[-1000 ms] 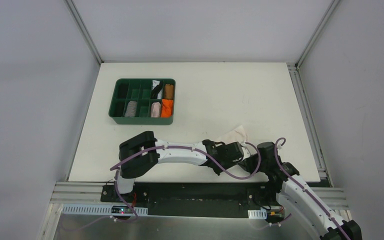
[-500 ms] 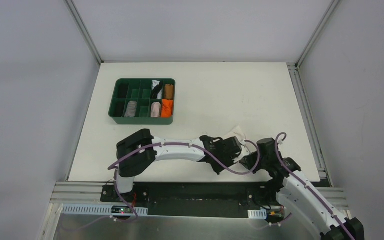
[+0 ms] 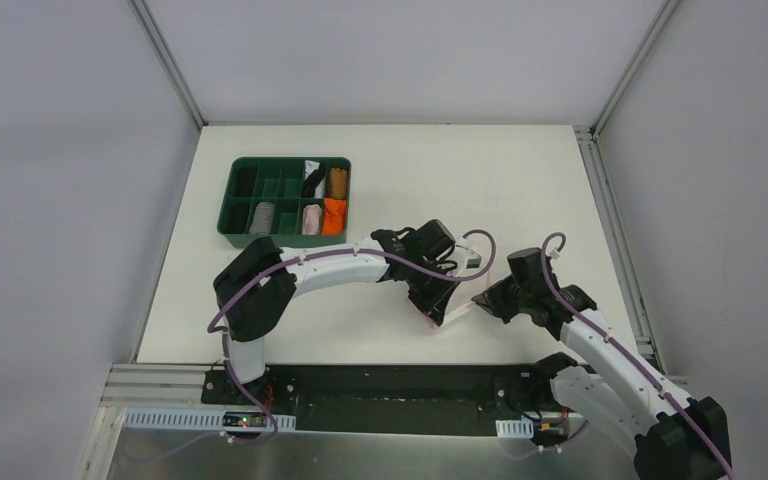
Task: Roll the underwear
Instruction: Fold the underwear at the center of the board.
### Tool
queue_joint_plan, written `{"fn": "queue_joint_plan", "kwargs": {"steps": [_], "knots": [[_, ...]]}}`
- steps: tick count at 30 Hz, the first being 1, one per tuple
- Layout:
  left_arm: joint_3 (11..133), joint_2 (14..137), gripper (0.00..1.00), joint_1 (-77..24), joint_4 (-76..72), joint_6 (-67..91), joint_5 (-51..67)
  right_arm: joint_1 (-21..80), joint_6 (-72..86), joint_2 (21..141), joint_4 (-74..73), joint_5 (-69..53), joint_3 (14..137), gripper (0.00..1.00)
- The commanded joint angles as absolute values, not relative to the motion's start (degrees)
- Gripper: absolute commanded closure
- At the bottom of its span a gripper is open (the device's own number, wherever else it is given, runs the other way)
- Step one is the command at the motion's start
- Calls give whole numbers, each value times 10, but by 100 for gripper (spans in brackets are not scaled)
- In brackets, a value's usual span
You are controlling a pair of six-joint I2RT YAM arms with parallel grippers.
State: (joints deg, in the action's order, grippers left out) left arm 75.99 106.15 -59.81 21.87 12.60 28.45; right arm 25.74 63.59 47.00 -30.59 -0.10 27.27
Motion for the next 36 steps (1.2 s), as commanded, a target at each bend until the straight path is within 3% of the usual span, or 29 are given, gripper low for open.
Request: {"fn": "queue_joint_plan", "kwargs": {"steps": [1,36], "knots": [[757,1040,100,-589,226,142,360,258,607,494,-292,24,313,100],[765,1111,100,-436,243,150,430,245,484,895,-222,-51,558,100]]}}
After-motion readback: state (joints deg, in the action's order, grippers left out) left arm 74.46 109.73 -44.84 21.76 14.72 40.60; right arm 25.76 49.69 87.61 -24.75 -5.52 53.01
